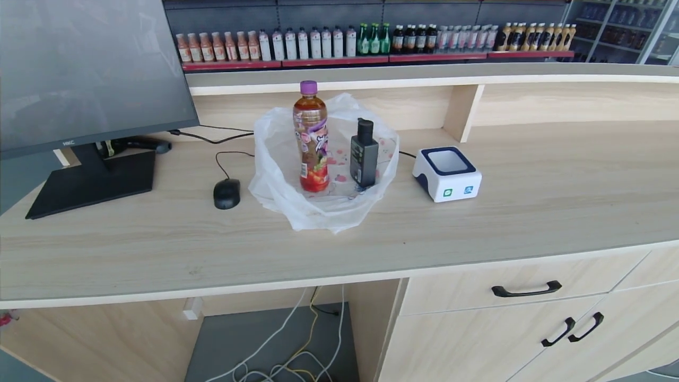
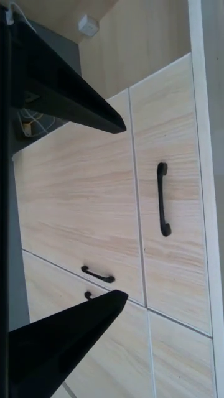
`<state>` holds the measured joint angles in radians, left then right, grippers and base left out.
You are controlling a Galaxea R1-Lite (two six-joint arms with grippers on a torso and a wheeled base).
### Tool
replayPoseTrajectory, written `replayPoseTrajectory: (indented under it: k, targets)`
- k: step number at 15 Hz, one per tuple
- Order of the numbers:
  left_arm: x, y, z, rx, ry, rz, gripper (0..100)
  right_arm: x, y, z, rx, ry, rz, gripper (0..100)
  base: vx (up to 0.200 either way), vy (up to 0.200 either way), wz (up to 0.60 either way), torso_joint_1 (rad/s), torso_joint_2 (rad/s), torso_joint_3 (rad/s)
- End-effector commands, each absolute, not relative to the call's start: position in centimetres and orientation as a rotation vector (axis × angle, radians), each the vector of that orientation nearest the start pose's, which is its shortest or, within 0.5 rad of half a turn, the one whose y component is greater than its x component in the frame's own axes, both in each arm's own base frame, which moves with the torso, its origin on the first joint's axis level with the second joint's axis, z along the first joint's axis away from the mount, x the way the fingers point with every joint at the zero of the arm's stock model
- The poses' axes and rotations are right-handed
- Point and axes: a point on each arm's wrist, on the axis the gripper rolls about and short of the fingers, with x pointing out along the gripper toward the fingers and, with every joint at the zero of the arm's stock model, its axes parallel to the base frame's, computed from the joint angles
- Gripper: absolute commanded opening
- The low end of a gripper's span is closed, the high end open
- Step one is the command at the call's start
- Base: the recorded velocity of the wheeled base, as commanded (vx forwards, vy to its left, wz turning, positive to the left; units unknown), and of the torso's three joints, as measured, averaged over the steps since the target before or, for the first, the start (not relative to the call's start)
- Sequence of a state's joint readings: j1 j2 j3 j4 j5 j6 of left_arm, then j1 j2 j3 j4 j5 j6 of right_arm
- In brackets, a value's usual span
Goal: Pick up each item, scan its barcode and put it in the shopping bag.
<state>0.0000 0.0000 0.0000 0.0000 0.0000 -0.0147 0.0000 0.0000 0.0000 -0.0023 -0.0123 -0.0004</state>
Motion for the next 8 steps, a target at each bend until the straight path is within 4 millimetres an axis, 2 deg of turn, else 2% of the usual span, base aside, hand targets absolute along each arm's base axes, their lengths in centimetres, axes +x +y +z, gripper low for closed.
replayPoseTrajectory:
  k: [1, 8]
  targets:
    - [-2.28, 0.00, 7.53, -0.015, 0.002, 0.000, 100, -2.28, -0.03, 7.58, 0.000, -0.003, -0.012, 100, 0.000, -0.200, 0.00, 0.002, 0.00, 0.002]
    - [-2.28, 0.00, 7.55, -0.017, 0.000, 0.000, 100, -2.28, -0.03, 7.58, 0.008, -0.003, -0.012, 100, 0.000, -0.200, 0.00, -0.001, 0.00, 0.002]
